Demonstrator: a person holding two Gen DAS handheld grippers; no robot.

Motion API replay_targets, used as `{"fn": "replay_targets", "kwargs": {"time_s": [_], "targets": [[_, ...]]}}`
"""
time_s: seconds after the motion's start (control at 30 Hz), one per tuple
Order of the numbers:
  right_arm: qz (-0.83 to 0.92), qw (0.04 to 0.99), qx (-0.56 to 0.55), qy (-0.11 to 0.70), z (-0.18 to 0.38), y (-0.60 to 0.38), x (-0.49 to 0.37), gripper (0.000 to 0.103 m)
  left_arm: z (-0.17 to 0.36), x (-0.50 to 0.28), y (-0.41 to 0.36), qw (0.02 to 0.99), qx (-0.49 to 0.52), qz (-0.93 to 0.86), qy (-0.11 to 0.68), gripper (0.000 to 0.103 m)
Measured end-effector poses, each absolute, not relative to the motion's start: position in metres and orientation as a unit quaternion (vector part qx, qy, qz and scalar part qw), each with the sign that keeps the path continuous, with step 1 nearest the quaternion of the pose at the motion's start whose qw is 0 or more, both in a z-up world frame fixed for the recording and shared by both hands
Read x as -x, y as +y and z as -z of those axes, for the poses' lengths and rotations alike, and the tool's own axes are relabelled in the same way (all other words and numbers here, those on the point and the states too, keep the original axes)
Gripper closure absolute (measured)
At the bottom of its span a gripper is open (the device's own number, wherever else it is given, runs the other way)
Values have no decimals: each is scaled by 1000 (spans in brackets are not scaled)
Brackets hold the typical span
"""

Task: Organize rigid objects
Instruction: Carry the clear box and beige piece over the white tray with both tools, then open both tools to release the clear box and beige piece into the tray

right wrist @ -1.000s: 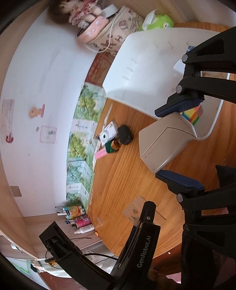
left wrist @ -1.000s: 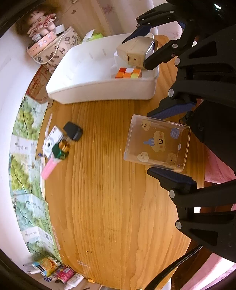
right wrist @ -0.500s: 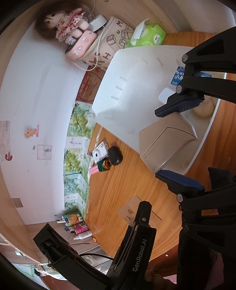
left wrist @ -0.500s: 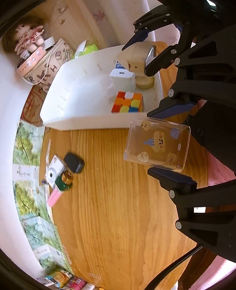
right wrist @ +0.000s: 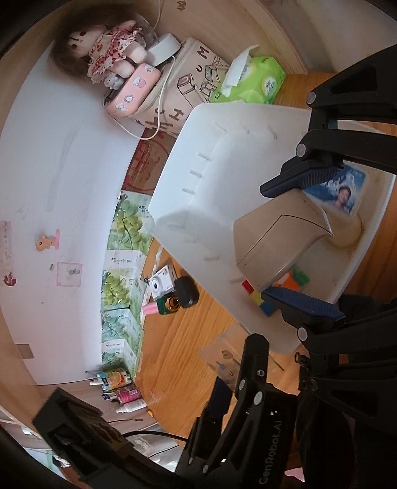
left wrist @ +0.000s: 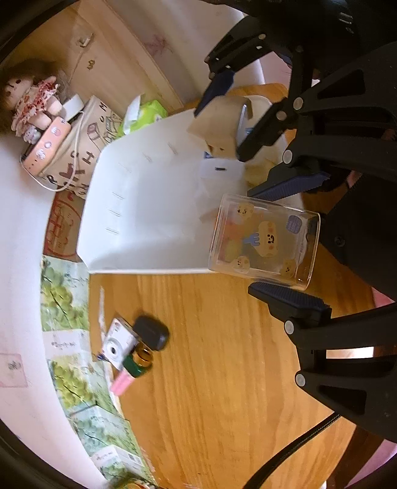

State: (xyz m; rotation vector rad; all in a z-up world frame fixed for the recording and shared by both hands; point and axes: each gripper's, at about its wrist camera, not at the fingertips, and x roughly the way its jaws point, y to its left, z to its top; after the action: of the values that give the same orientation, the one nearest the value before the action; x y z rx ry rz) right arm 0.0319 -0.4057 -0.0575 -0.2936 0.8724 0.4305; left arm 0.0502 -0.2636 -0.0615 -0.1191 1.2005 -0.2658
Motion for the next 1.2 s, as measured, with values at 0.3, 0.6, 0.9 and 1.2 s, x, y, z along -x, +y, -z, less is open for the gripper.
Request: {"fn": "replay_targets", "kwargs": {"time_s": [0.3, 0.6, 0.9, 1.2], "targets": [[-195, 867, 145, 436, 69, -424, -51, 42, 63, -68, -285, 827, 63, 153, 537, 45], [-181, 860, 122, 462, 81, -439, -74, 36, 60, -87, -288, 851, 82, 160, 494, 44], [-166, 864, 97, 465, 84, -448, -90, 29, 59, -96, -287, 858, 83, 161, 480, 26], [-157, 865, 103, 465, 82, -439, -86, 24, 40, -85, -264, 880, 113, 153, 435, 24]]}}
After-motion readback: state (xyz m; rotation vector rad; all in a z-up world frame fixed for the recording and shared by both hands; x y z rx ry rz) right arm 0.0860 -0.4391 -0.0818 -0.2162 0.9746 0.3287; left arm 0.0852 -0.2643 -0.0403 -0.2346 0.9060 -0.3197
